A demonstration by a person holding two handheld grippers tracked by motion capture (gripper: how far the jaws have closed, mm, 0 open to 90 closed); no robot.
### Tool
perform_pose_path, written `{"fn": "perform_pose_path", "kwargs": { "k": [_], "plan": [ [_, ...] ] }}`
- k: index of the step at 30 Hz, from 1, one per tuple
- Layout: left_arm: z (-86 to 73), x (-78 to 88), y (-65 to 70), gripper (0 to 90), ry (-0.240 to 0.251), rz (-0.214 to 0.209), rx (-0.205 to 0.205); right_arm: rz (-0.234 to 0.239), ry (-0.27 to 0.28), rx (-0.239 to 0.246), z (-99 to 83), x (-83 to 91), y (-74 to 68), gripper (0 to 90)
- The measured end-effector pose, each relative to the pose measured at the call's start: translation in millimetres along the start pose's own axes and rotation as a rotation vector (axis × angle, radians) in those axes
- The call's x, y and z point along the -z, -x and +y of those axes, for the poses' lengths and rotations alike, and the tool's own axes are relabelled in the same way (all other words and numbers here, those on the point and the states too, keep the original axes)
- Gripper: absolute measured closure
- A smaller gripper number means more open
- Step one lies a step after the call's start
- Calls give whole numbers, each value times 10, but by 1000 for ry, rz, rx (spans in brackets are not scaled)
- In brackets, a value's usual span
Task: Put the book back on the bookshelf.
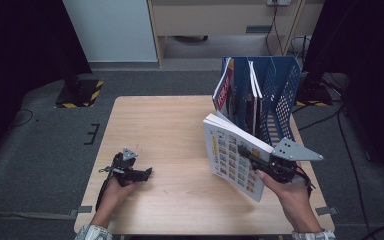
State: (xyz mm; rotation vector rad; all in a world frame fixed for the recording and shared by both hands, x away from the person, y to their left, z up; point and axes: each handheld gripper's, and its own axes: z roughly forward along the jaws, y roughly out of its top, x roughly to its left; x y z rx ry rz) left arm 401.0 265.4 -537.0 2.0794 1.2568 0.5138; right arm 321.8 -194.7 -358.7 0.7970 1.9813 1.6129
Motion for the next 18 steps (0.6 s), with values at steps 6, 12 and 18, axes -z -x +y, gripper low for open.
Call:
{"fn": "perform_pose_path", "kwargs": {
  "k": [6, 12, 18],
  "plan": [
    [0, 1, 1, 3, 0, 0, 0, -13, -1, -1, -4, 86, 35, 738],
    [0, 1, 1, 3, 0, 0, 0, -34, -8, -1, -27, 183, 93, 738],
    [-1, 2, 4, 3, -1, 0, -1, -54, -6, -3, -41, 284, 139, 738]
  ]
}}
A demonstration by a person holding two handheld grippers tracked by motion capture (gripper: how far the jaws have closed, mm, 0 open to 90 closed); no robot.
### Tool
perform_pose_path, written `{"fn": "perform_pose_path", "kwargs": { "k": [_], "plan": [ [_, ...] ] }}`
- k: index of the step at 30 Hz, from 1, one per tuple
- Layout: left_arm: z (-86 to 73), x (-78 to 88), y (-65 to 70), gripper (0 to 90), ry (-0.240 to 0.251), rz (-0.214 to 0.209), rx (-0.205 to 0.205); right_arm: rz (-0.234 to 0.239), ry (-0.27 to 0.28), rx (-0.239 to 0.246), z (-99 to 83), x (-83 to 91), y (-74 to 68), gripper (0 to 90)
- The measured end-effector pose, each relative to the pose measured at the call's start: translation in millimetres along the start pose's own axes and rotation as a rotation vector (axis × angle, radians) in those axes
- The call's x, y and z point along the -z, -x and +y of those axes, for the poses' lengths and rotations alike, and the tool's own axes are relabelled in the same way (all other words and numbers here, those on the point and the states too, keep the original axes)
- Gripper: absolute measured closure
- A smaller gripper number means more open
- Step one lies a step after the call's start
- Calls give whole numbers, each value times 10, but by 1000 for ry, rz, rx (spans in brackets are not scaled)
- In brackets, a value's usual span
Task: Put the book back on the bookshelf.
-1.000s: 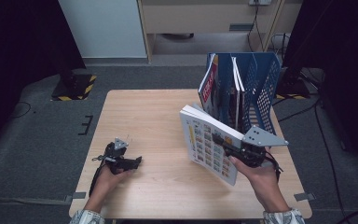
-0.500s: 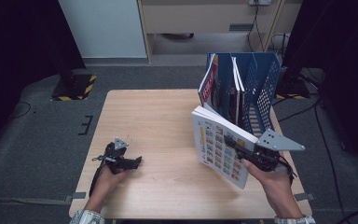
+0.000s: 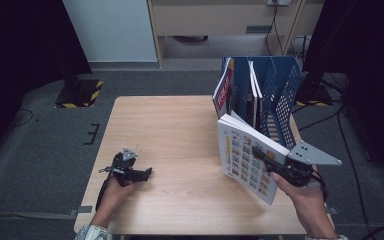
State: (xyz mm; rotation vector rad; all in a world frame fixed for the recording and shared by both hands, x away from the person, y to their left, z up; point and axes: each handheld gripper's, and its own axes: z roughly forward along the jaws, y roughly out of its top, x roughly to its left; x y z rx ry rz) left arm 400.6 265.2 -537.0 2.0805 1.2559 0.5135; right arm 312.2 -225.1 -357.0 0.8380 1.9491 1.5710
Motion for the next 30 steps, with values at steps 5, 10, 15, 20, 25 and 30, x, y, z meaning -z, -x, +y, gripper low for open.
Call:
{"fn": "perform_pose_path", "kwargs": {
  "k": [5, 10, 15, 20, 25, 30],
  "plan": [
    [-2, 0, 3, 3, 1, -1, 1, -16, 1, -7, -18, 102, 40, 738],
    [-2, 0, 4, 3, 2, -1, 1, -34, -2, -12, -46, 208, 76, 738],
    [-2, 0, 3, 3, 2, -1, 1, -50, -7, -7, -57, 318, 100, 739],
    [-2, 0, 4, 3, 2, -1, 1, -56, 2, -7, -22, 395, 111, 738],
    [-2, 0, 4, 3, 2, -2, 1, -60, 19, -9, 91, 467, 108, 738],
    [-2, 0, 5, 3, 1, -2, 0, -82, 23, 0, 217, 536, 124, 738]
  ]
}}
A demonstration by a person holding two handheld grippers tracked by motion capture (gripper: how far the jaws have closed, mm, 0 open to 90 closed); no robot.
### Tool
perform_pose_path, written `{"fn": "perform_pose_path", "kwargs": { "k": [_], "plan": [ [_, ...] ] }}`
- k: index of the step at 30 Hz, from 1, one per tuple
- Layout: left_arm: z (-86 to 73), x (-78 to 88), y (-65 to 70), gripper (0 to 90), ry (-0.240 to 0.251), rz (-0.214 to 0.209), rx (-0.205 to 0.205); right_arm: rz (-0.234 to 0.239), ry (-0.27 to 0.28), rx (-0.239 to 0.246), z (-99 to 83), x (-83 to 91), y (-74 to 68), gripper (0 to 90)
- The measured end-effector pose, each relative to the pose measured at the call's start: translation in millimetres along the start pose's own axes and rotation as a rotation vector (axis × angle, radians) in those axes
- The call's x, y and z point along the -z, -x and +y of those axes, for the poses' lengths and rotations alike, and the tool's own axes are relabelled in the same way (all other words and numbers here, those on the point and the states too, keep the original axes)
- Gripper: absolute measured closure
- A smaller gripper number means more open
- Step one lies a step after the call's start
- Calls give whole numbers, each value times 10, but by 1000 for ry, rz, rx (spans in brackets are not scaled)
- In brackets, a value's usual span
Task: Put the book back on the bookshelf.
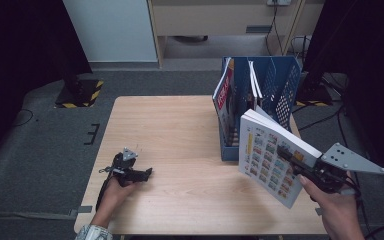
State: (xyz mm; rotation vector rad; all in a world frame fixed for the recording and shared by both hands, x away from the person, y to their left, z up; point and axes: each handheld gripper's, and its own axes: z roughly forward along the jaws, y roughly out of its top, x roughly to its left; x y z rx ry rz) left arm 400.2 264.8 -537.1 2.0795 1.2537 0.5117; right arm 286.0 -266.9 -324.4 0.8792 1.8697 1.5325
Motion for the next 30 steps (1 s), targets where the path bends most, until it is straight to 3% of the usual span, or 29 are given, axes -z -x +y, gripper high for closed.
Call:
{"fn": "perform_pose_path", "kwargs": {
  "k": [14, 22, 25, 30],
  "plan": [
    [0, 2, 1, 3, -2, -4, -7, -127, 2, -20, 222, 62, 191, 739],
    [0, 1, 1, 3, -2, -4, -7, -174, 18, -46, 329, 116, 278, 739],
    [0, 2, 1, 3, -2, -4, -7, -189, 23, -51, 353, 114, 298, 739],
    [-1, 2, 2, 3, -2, -4, -7, -255, 23, -57, 411, 37, 371, 738]
  ]
}}
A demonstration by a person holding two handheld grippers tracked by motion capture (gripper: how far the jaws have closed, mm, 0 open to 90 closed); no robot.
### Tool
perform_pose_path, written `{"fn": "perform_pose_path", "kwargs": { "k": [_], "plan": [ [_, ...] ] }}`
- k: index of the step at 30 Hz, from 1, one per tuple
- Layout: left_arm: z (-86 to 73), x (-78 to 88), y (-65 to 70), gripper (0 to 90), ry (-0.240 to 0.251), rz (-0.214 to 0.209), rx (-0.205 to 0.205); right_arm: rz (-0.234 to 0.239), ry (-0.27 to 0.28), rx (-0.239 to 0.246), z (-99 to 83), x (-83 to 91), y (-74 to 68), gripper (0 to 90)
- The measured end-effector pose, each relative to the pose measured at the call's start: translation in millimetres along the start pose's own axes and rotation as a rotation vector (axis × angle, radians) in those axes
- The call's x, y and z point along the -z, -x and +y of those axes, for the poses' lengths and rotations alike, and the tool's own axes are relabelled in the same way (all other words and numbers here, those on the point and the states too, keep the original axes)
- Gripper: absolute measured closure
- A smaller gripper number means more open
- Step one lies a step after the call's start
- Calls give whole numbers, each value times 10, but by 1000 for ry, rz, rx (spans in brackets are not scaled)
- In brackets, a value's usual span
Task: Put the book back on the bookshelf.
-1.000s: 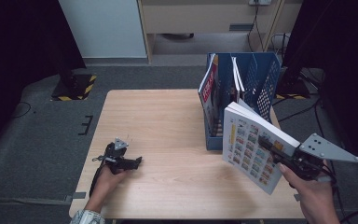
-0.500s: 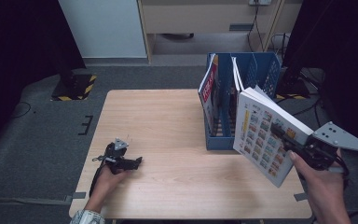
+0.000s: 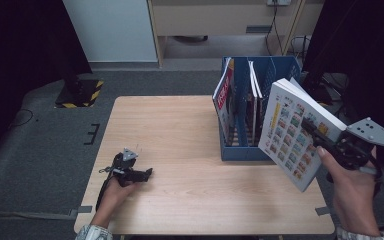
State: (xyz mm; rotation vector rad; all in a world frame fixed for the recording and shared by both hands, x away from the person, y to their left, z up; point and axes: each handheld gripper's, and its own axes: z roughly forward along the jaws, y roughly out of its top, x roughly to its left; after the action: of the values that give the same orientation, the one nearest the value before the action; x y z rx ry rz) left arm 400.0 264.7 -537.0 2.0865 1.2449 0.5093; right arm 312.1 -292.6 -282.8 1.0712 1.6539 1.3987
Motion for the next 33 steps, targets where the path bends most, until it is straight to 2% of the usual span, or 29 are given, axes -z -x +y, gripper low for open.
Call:
{"fn": "perform_pose_path", "kwargs": {
  "k": [5, 9, 11, 18, 25, 28, 33],
  "plan": [
    [0, 0, 0, 3, 0, 0, 0, -60, -11, -8, 53, -115, 39, 739],
    [1, -6, 5, 3, 6, -1, 5, -91, -14, -41, 81, -219, 89, 739],
    [1, -6, 5, 3, 6, -1, 5, -115, -17, -58, 103, -347, 117, 738],
    [1, -5, 6, 3, 6, 0, 4, -170, -42, -22, 180, -562, 173, 739],
    [1, -3, 4, 3, 3, -1, 2, -228, -63, -15, 214, -692, 260, 739],
    [1, -3, 4, 3, 3, -1, 2, -262, -67, -12, 240, -778, 343, 739],
    [0, -5, 7, 3, 6, -1, 6, -277, -67, -22, 268, -874, 430, 739]
  ]
}}
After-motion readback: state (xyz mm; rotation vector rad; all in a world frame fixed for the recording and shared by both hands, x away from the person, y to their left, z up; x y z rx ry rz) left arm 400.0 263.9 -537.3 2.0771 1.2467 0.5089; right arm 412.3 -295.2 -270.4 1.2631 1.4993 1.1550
